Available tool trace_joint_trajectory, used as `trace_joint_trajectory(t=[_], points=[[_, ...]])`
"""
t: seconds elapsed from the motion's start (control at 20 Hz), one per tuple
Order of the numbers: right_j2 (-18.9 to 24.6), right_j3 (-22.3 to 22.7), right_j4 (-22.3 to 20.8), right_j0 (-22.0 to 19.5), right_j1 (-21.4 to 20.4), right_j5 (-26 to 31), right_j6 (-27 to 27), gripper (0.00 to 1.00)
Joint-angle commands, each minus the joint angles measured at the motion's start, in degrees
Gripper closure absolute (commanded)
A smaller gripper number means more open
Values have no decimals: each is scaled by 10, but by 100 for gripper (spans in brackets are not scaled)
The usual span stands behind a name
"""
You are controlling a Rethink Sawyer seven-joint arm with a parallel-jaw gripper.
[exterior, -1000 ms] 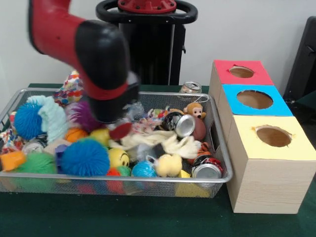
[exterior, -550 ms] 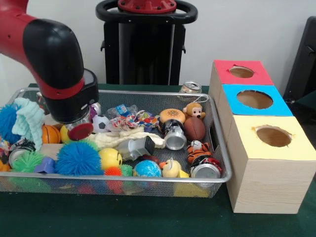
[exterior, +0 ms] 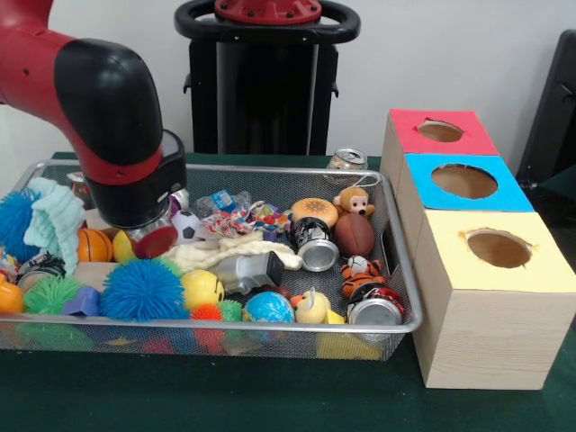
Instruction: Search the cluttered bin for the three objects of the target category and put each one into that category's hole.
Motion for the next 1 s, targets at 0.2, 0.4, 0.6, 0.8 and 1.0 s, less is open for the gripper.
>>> trace_joint_trajectory(t=[0.2, 0.4, 0.6, 0.8, 1.0], points=[[34, -19, -52, -13, -40, 128, -79, 100], [50, 15, -25, 10, -77, 160, -34, 100], [71, 69, 21, 34, -100, 142, 32, 100], [75, 90, 52, 56, -107, 128, 72, 100], [72, 93, 72, 70, -102, 118, 83, 100]])
